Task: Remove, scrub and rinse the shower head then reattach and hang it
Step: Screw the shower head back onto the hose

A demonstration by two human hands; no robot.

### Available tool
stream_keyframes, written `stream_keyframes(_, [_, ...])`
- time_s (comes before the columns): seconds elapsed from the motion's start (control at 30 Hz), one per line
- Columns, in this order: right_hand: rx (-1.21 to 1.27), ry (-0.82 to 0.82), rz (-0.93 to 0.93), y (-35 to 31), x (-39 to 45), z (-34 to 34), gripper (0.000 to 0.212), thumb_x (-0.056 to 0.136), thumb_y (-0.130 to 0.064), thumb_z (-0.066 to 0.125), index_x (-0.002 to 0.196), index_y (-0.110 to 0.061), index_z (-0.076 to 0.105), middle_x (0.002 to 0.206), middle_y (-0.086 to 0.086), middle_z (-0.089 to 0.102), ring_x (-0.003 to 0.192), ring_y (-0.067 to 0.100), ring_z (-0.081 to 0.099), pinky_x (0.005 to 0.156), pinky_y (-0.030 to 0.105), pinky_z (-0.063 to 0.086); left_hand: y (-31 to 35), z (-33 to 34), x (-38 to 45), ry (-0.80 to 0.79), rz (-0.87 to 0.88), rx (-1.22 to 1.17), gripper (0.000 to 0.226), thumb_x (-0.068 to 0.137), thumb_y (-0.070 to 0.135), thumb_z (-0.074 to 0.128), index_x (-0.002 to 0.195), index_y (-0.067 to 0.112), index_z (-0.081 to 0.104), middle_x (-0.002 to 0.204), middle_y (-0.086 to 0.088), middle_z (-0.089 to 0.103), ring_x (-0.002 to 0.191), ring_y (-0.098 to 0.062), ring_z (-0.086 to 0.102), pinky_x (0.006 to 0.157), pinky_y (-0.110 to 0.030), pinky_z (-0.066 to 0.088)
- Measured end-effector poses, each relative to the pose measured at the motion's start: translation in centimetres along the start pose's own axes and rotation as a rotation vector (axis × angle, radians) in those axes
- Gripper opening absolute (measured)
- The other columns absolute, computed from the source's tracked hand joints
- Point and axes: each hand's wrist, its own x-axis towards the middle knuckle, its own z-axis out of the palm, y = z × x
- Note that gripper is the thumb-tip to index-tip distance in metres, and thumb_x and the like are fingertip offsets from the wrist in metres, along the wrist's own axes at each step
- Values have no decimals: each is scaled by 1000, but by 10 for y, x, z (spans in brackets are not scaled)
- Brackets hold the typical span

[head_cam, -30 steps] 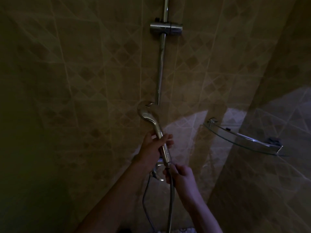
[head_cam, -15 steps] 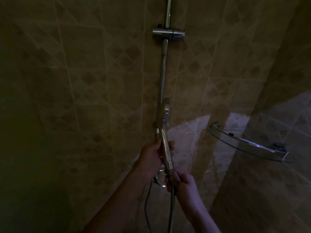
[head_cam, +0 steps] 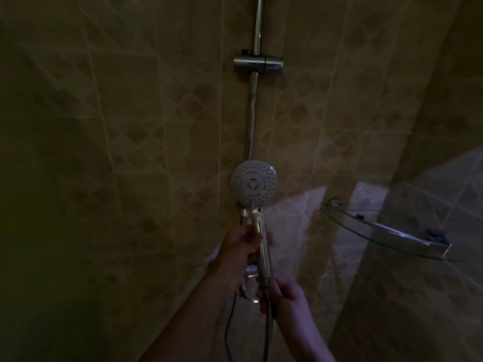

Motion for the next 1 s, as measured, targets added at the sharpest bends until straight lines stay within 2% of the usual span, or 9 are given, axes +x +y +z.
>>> stream_keyframes(0.1, [9,15,5,0,2,-4,36,101,-9,44,74,-2,67,59,9,59,53,21,47,48,25,33,3,1,-1,-88,-10,-188,20,93,6,44,99,2,63,91,-15,74,83,-27,69,77,-39,53])
stream_keyframes(0.23, [26,24,12,0,4,-6,37,100,-6,46,71,-3,68,59,8,59,55,22,46,51,27,34,1,3,-1,-93,-57,-318,34,79,15,66,107,0,55,102,-21,69,83,-30,70,78,-41,56])
stream_keyframes(0.3, [19,29,6,2,4,-5,41,99,-6,48,64,-7,69,56,9,58,52,21,46,49,27,34,-4,3,-1,-54,-44,-291,33,75,10,70,104,1,57,95,-17,66,81,-26,69,78,-40,57])
stream_keyframes(0.4, [52,34,22,6,3,-3,44,99,-6,49,61,-11,71,56,11,59,51,22,46,49,27,35,-6,1,-4,-40,-21,-296,25,82,-2,62,107,0,60,83,-11,63,75,-20,65,88,-43,54])
stream_keyframes(0.57, [79,31,44,8,4,-3,38,94,-22,55,64,-2,69,55,11,57,50,22,46,47,25,33,-2,-4,-7,47,-22,-112,13,86,-1,57,95,3,66,91,-20,61,79,-27,59,71,-36,52])
stream_keyframes(0.7, [101,-9,56,9,3,-1,31,79,-31,55,74,-7,73,58,13,58,52,24,46,57,31,33,-2,-5,-9,31,-49,-195,17,90,-1,47,100,0,61,84,-13,72,74,-22,68,72,-36,53])
stream_keyframes(0.87, [133,-3,19,12,2,1,31,91,-22,55,71,-11,76,58,12,61,46,21,46,54,30,34,-4,-5,-10,-98,-81,-499,31,78,6,52,107,-6,56,85,-21,63,72,-28,65,70,-39,54])
stream_keyframes(0.93, [140,34,24,14,3,2,34,94,-15,58,66,-7,75,57,15,61,45,21,46,49,29,34,-7,-1,-8,-53,-73,-431,27,77,10,61,101,-2,59,83,-19,62,69,-26,63,66,-37,54])
stream_keyframes(1.0, [145,66,42,14,4,3,33,95,-11,59,66,-4,74,57,17,62,46,21,47,47,27,36,-12,1,-6,17,-40,-227,27,71,17,74,94,6,64,81,-16,61,70,-27,61,66,-37,51])
